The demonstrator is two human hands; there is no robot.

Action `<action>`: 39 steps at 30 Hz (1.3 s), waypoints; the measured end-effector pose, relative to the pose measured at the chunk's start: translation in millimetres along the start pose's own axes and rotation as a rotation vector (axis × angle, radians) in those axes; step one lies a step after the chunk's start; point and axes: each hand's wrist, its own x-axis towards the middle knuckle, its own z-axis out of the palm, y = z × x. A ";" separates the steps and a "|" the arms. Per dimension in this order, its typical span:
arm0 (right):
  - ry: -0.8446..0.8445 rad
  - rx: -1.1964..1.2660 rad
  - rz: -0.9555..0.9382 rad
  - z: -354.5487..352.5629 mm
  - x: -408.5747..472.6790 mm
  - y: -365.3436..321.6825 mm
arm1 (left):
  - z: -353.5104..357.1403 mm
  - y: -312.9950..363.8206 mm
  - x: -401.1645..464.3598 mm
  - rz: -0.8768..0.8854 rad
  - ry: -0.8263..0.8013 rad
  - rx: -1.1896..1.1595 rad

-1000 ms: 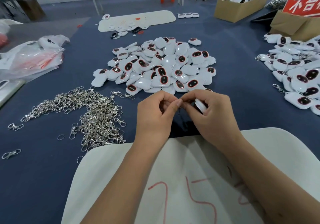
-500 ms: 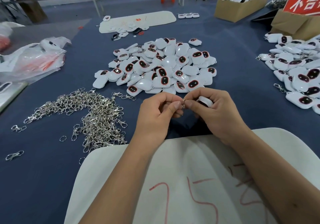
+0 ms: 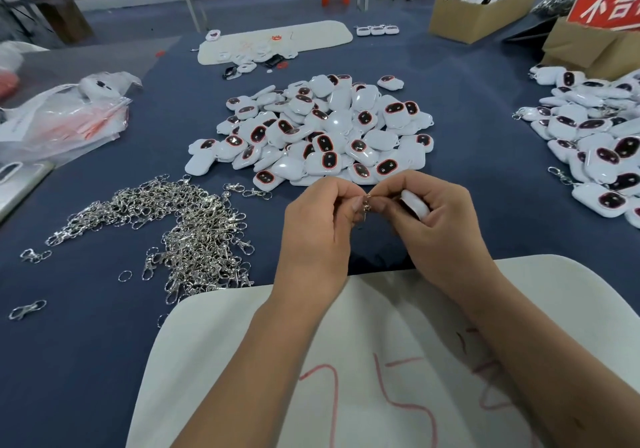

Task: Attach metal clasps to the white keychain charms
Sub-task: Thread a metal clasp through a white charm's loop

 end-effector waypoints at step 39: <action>0.296 0.103 0.239 5.6 4.1 3.2 | 3.0 4.2 -4.0 0.164 -0.163 0.229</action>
